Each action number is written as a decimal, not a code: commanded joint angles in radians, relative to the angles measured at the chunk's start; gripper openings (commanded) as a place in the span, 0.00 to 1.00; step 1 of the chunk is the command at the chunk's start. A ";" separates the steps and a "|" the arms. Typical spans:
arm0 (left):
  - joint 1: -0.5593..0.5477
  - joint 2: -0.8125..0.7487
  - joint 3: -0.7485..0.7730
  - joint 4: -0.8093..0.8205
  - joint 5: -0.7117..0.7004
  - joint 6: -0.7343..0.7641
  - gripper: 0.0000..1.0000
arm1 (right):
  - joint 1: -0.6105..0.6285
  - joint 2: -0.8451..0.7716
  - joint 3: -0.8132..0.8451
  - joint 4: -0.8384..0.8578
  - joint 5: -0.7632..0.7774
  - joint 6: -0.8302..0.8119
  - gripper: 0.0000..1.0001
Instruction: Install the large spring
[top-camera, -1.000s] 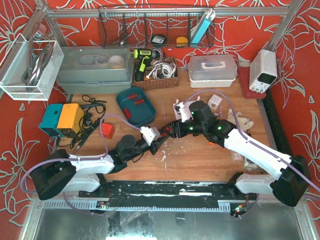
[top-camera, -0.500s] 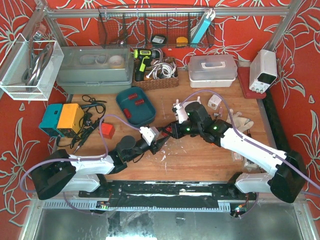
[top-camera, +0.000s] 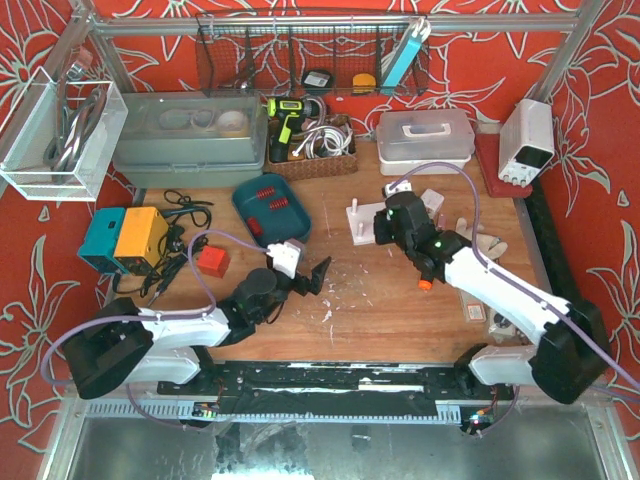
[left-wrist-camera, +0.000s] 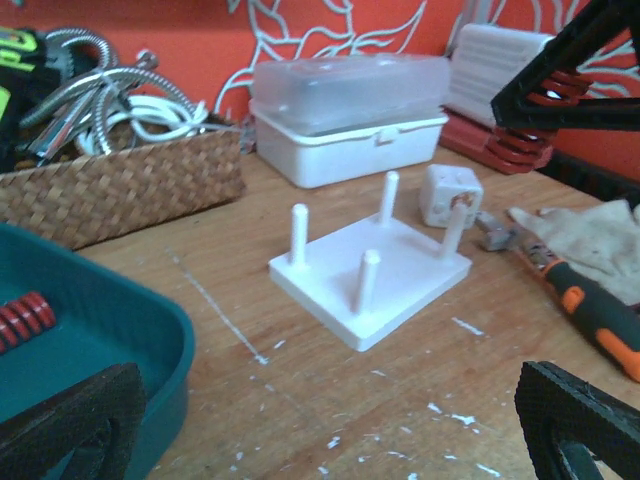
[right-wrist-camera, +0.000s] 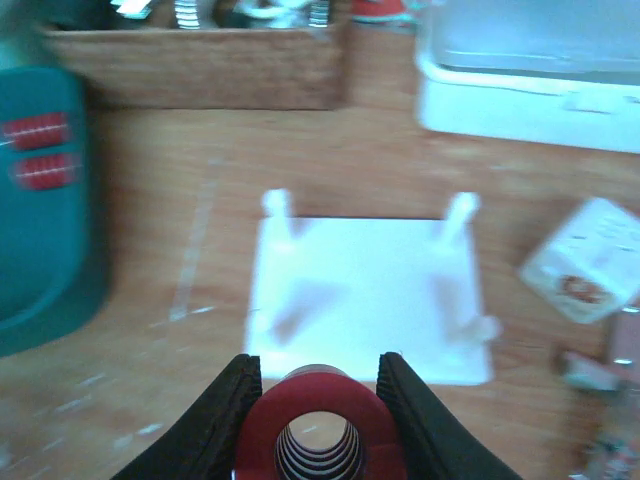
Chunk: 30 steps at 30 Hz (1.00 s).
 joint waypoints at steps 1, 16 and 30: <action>0.025 0.018 0.077 -0.151 -0.098 -0.076 1.00 | -0.141 0.108 0.036 0.069 0.092 -0.051 0.00; 0.061 -0.092 0.012 -0.148 -0.105 -0.151 1.00 | -0.327 0.493 0.278 0.222 0.023 -0.094 0.00; 0.061 -0.133 -0.013 -0.131 -0.118 -0.157 1.00 | -0.355 0.621 0.358 0.193 -0.073 -0.044 0.00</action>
